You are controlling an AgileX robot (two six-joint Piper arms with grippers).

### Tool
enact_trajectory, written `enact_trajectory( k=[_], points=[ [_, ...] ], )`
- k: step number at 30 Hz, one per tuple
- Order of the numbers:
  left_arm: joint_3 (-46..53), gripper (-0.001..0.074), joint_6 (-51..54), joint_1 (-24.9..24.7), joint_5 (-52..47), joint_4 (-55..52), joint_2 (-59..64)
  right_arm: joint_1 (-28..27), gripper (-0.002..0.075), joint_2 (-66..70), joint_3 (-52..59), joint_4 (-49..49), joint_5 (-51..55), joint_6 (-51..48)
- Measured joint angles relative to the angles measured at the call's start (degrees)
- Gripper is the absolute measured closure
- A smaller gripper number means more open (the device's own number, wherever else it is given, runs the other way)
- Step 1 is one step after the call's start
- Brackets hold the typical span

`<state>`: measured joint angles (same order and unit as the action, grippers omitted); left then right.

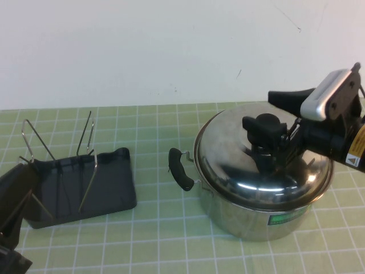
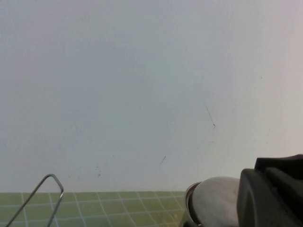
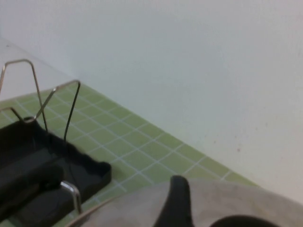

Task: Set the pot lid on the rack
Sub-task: Open the pot, then hand over the pot lid

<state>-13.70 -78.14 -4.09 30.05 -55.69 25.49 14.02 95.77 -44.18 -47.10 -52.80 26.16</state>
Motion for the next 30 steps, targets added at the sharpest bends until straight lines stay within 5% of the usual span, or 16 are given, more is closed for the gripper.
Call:
enact_trajectory(
  k=[5, 9, 22, 27, 30],
  points=[
    [0.0, 0.0737, -1.7, 0.0, 0.0, -1.2, 0.0, 0.0, 0.0219, 2.7, 0.0, -2.8, -0.2, 0.1],
    [0.0, 0.0737, -2.9, 0.0, 0.0, -1.2, 0.0, 0.1, 0.0389, 3.3, -0.4, -3.4, -1.5, 0.2],
    [0.0, 0.0730, -23.5, 0.0, 6.6, -1.6, 0.0, 0.1, 0.0391, 3.4, -0.1, 2.9, -9.1, -0.4],
    [0.0, 0.0568, -37.5, 0.0, 7.9, 0.8, 0.0, 0.1, 0.0391, -0.1, -1.6, 5.4, -10.9, 2.8],
    [0.0, 0.0351, -42.1, 0.0, 9.8, 1.4, 0.0, 1.7, 0.0391, -3.1, -3.5, 4.1, -10.9, 4.6]
  ],
)
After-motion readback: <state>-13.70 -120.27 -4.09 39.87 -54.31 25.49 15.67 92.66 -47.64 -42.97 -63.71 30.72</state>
